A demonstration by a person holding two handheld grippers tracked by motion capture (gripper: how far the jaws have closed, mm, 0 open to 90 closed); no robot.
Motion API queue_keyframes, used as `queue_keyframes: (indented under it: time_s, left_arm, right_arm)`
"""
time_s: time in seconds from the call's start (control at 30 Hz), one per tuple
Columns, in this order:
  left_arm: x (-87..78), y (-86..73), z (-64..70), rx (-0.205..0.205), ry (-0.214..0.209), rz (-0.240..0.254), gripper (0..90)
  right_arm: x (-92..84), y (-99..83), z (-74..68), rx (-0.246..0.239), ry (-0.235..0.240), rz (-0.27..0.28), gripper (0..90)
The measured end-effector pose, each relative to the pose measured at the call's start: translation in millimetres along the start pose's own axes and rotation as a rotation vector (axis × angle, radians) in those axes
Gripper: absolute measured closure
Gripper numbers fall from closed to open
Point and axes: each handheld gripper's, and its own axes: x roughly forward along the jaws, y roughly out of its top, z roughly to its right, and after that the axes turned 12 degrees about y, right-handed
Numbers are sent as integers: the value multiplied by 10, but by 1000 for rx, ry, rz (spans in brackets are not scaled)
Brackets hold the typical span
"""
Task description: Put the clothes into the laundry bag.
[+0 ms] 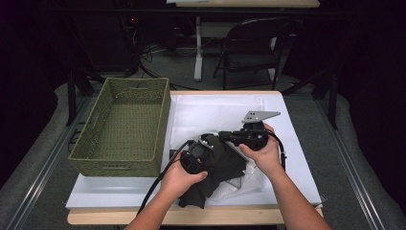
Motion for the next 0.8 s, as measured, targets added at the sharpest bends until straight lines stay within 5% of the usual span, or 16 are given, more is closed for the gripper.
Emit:
queue_keyframes:
  time_s: [0.27,0.43,0.8]
  left_arm:
    - [223,32,54,-20,-11,-8,444]
    - [319,36,116,8,-9,-28,405]
    - [382,-1,54,-61,-39,-8,314]
  right_arm:
    - [33,-51,56,31,-12,-2,892]
    - [11,-48,63,34,-7,23,892]
    - [-25,-32,6,28,-1,12,892]
